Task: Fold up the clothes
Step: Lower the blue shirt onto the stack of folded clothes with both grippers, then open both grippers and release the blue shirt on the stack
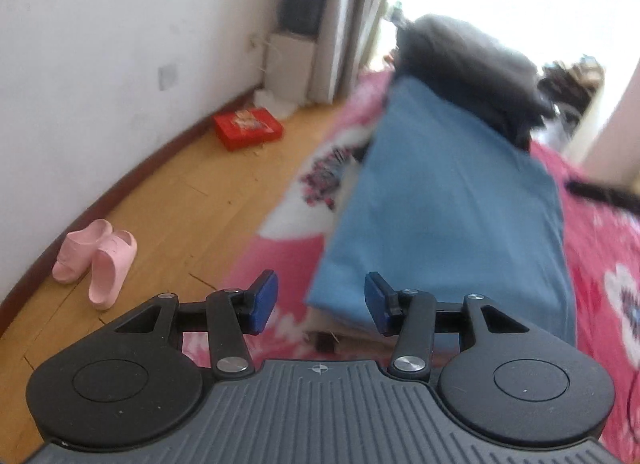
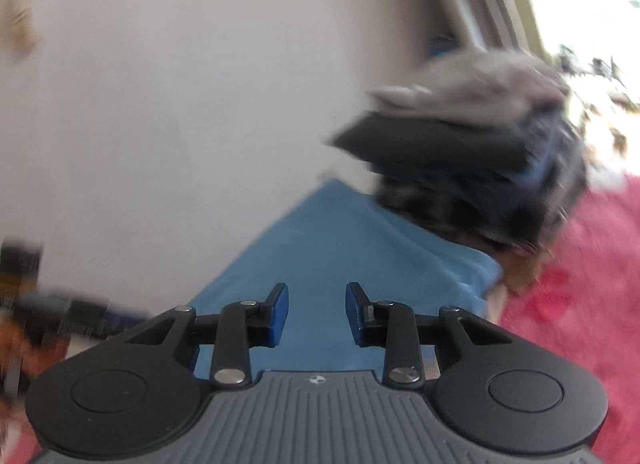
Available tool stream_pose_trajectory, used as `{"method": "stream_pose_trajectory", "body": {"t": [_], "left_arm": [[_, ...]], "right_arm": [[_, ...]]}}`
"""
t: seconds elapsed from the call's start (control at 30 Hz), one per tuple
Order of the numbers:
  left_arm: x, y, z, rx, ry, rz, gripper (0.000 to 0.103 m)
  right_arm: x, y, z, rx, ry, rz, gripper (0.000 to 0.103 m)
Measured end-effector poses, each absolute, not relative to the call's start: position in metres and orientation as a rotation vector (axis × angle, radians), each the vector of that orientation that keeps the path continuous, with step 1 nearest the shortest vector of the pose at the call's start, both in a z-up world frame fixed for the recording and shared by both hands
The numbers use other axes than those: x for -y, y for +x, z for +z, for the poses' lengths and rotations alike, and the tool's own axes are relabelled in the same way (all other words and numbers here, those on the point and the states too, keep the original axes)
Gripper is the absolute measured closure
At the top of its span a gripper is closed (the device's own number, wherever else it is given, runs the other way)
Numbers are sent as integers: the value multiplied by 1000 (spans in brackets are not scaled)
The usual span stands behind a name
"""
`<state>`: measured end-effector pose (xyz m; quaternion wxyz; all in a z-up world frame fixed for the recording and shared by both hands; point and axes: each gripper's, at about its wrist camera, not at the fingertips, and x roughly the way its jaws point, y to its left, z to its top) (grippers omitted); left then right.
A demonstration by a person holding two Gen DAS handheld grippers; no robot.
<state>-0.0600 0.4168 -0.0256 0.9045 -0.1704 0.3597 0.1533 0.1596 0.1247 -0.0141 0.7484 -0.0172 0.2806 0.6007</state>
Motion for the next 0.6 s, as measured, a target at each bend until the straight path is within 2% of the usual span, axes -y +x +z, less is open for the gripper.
{"method": "stream_pose_trajectory", "body": {"t": [0.17, 0.3, 0.5, 0.6], "left_arm": [[-413, -41, -44, -798, -319, 351, 55], [-408, -48, -63, -810, -309, 387, 54], [-419, -64, -37, -797, -223, 457, 55], [-425, -49, -12, -713, -165, 475, 55]], "right_arm": [[-139, 120, -18, -538, -209, 1414, 69], [-143, 112, -37, -585, -277, 1397, 69], [-125, 117, -41, -596, -271, 1373, 69], [-119, 123, -35, -566, -225, 1355, 69]]}}
